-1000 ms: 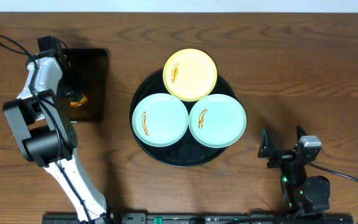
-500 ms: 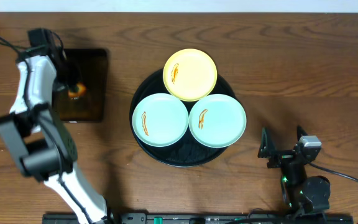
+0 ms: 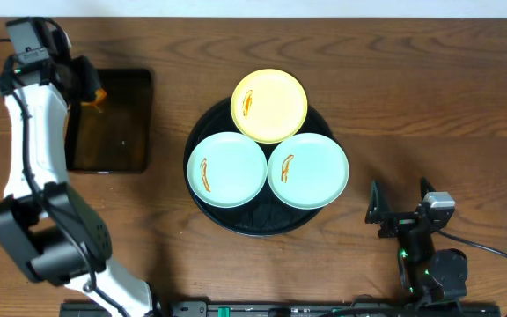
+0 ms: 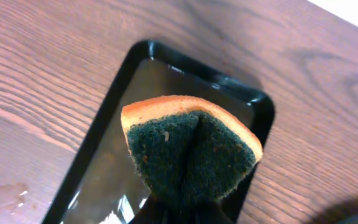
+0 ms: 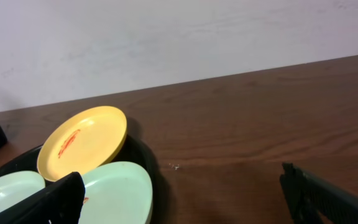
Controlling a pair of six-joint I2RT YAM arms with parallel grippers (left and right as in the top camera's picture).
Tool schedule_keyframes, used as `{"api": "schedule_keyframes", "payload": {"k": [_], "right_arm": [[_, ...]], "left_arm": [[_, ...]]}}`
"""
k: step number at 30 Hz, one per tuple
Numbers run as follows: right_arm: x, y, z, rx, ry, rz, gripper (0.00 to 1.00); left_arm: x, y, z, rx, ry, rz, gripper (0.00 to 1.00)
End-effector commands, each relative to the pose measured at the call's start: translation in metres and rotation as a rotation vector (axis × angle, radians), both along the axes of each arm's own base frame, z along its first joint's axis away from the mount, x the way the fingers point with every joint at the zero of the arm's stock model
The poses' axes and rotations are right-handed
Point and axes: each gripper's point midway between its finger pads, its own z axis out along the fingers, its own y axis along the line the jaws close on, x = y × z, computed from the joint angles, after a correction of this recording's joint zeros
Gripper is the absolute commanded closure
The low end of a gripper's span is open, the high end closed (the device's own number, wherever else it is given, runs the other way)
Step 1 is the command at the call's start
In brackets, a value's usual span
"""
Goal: Clean dirty plates on tray and stack at the side
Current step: 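Lift the sponge with the left gripper out of the tray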
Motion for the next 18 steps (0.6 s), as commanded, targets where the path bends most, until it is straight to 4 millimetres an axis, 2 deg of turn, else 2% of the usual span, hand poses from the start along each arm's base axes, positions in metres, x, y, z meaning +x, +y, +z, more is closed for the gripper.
{"api": "schedule_keyframes", "payload": {"k": [1,4,7,13,14,18], "right_arm": [[0.000,-0.003,-0.001,-0.014,0.001,-0.009,0.01],[0.000,-0.003,-0.001,-0.014,0.001,-0.009,0.01],[0.000,-0.003,-0.001,-0.014,0.001,-0.009,0.01],[0.000,-0.003,-0.001,-0.014,0.002,-0.009,0.01],[0.000,-0.003,-0.001,-0.014,0.001,-0.009,0.01],[0.000,-0.003,-0.001,-0.014,0.001,-0.009,0.01]], "left_arm": [[0.003,0.005,-0.021,-0.017,0.036,0.005,0.93],[0.003,0.005,-0.029,-0.023,0.053,0.005,0.93],[0.003,0.005,-0.023,-0.018,0.040,0.005,0.93],[0.003,0.001,0.021,-0.017,-0.068,-0.013,0.93],[0.005,-0.004,0.038,-0.037,-0.123,-0.038,0.93],[0.011,-0.024,0.074,-0.116,-0.254,-0.131,0.93]]}}
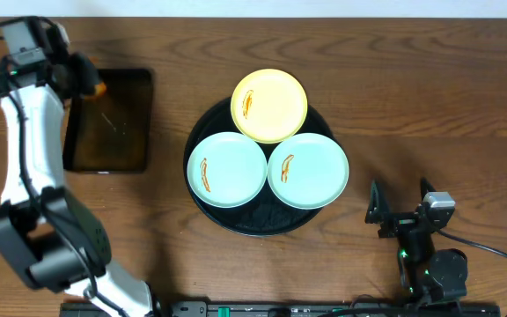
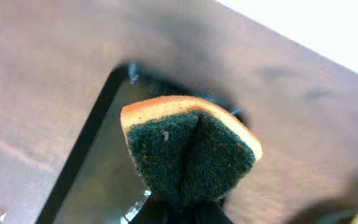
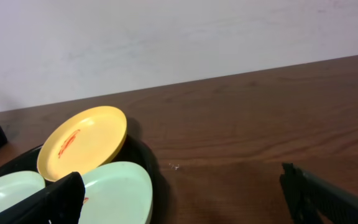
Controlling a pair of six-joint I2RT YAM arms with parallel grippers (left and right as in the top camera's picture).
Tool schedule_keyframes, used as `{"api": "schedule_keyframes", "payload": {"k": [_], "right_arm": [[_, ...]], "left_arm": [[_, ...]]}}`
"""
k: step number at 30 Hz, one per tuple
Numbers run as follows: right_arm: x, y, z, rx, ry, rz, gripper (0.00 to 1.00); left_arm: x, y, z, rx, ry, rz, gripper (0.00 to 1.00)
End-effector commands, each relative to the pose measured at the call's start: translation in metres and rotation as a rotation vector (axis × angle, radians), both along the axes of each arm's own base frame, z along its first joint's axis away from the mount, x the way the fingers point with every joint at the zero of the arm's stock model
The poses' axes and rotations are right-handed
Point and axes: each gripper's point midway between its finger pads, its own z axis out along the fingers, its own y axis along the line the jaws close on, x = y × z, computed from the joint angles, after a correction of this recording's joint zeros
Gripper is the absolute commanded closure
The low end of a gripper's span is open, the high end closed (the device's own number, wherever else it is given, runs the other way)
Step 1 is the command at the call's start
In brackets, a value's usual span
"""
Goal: Clean dirty plates on tray and stack at the side
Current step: 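Lift the sponge with the left gripper out of the tray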
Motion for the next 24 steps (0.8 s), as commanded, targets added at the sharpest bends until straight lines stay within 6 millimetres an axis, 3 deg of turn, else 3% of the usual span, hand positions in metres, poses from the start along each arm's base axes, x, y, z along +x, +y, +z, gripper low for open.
{"api": "schedule_keyframes", "payload": {"k": [1,4,11,17,20,24], "right_arm": [[0.000,-0.003,-0.001,-0.014,0.001,-0.009,0.01],[0.000,-0.002,-0.001,-0.014,0.001,-0.009,0.01],[0.000,-0.003,-0.001,-0.014,0.001,-0.009,0.01],[0.000,-0.002,-0.001,-0.014,0.002,-0.009,0.01],[0.000,-0.003,-0.001,-0.014,0.001,-0.009,0.01],[0.000,-0.003,-0.001,-0.014,0.001,-0.009,0.01]], "left_arm": [[0.003,-0.024,0.058,-0.091,-0.180,-0.120,0.93],[0.004,-0.027,0.069,-0.110,-0.221,-0.145,0.93],[-0.001,-0.019,0.058,-0.125,-0.189,-0.124,0.93],[-0.006,-0.021,0.033,-0.174,-0.135,-0.092,0.93],[-0.007,-0.019,0.010,-0.282,-0.086,0.014,0.92],[-0.008,-0.018,-0.006,-0.361,-0.046,0.096,0.93]]}}
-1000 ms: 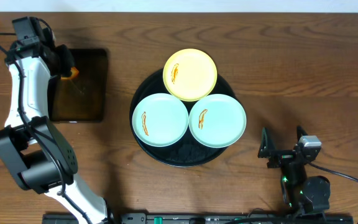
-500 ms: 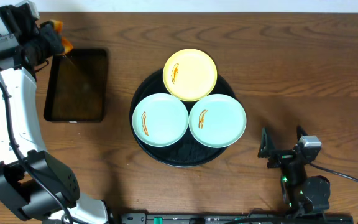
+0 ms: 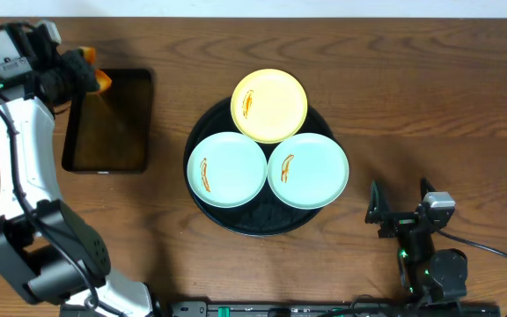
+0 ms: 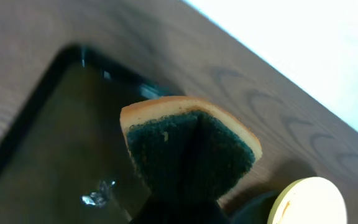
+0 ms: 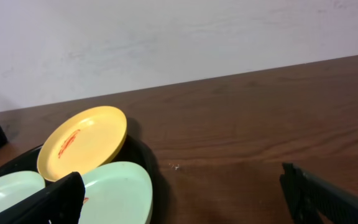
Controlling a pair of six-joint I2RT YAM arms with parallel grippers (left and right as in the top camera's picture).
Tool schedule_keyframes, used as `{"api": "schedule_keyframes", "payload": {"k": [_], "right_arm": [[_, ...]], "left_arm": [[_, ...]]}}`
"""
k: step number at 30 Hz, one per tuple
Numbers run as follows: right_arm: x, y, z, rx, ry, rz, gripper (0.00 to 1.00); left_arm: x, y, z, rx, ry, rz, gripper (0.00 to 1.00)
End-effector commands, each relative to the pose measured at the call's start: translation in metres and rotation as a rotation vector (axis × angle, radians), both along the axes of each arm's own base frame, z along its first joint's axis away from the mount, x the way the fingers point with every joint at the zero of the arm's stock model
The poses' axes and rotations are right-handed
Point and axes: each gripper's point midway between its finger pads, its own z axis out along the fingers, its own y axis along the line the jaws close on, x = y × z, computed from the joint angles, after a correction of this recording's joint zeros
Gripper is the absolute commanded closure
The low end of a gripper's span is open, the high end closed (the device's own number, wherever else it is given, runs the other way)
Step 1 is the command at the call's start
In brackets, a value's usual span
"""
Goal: Clean dirty plates on tray and stack at the side
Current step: 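Lift the sponge with the left gripper out of the tray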
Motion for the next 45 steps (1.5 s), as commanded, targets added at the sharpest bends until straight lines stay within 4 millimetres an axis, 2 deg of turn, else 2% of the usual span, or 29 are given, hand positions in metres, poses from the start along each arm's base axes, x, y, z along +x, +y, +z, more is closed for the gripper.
{"api": "schedule_keyframes", "payload": {"k": [1,7,18,26,30,36,45], "right_arm": [[0.000,-0.002,-0.001,-0.014,0.001,-0.009,0.01],[0.000,-0.003,-0.001,-0.014,0.001,-0.009,0.01],[0.000,-0.003,-0.001,-0.014,0.002,-0.009,0.01],[0.000,-0.003,-0.001,-0.014,0.002,-0.009,0.01],[0.000,-0.003,-0.001,-0.014,0.002,-0.009,0.01],[0.000,-0.003,-0.001,-0.014,0.002,-0.009,0.01],[0.000,-0.003,-0.001,-0.014,0.002,-0.009,0.01]], "left_arm": [[-0.001,0.001,-0.020,-0.141,0.062,0.112,0.93],[-0.002,0.001,-0.026,-0.238,0.085,0.159,0.93],[-0.006,-0.002,-0.005,-0.457,-0.019,0.006,0.92],[-0.012,-0.007,-0.009,-0.323,-0.054,-0.150,0.93],[-0.015,-0.006,-0.012,-0.201,-0.081,-0.247,0.93],[-0.011,0.014,-0.021,-0.083,-0.053,-0.189,0.93],[-0.008,0.016,-0.020,0.024,-0.093,-0.278,0.93]]}}
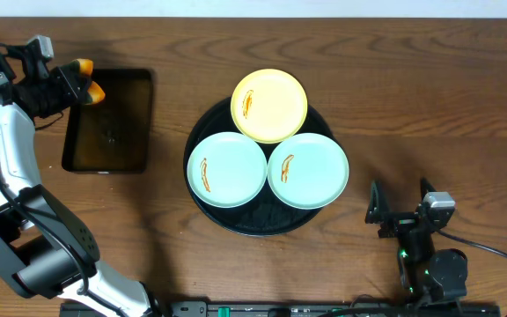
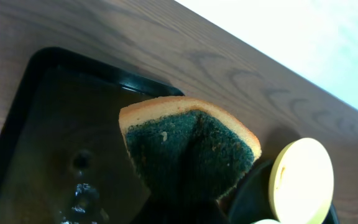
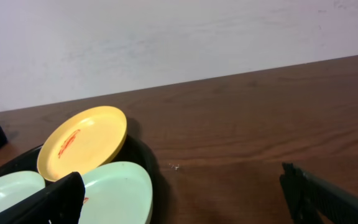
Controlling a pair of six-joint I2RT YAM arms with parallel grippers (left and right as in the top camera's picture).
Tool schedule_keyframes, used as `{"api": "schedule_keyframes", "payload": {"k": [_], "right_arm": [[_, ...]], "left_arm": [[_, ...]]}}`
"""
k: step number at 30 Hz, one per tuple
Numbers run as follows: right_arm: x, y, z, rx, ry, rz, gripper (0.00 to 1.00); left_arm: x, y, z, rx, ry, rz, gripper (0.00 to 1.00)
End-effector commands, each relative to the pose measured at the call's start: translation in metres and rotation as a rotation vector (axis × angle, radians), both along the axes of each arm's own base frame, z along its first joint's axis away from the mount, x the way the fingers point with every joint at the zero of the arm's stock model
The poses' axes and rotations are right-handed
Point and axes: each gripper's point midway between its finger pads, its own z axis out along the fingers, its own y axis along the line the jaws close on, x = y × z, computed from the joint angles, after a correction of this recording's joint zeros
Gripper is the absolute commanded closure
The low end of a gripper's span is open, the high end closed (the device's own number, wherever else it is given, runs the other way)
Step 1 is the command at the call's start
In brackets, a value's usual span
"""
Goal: Clean dirty plates on tray and stack at the side
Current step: 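Lift the sponge with the left gripper out of the tray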
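Observation:
A round black tray (image 1: pixel 258 220) at the table's middle carries three plates with orange smears: a yellow plate (image 1: pixel 269 106) at the back, a pale green plate (image 1: pixel 227 169) front left and another pale green plate (image 1: pixel 308 170) front right. My left gripper (image 1: pixel 79 86) is shut on an orange and green sponge (image 2: pixel 188 152), held above the left edge of a black rectangular water tray (image 1: pixel 108 121). My right gripper (image 1: pixel 400 211) stands open near the front right edge, with nothing between its fingers.
Water pools in the rectangular tray (image 2: pixel 55 155) at the far left. Bare wooden table (image 1: pixel 429 106) lies right of the round tray. A white wall (image 3: pixel 166 37) stands beyond the table's far edge.
My left gripper with the sponge has shifted a little left and turned, so the yellow plate shows larger in its view. The right arm and the plates are unchanged.
My left gripper held the sponge over the rectangular tray's upper left corner. It then stood further back and left at each moment, turning toward the plates. Now it hangs at the tray's left edge, still shut on the sponge. The right gripper stayed open and still.

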Motion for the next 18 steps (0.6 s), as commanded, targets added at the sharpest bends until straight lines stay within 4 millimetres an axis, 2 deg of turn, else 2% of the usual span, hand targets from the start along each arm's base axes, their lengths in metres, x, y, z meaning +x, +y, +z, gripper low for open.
{"api": "schedule_keyframes", "payload": {"k": [1,10,18], "right_arm": [[0.000,-0.003,-0.001,-0.014,0.002,-0.009,0.01],[0.000,-0.002,-0.001,-0.014,0.002,-0.009,0.01],[0.000,-0.003,-0.001,-0.014,0.002,-0.009,0.01]], "left_arm": [[0.002,0.002,-0.004,0.080,-0.028,-0.064,0.93],[0.017,0.010,0.009,0.148,-0.126,-0.072,0.93],[0.028,0.012,0.021,0.103,-0.165,-0.017,0.93]]}}
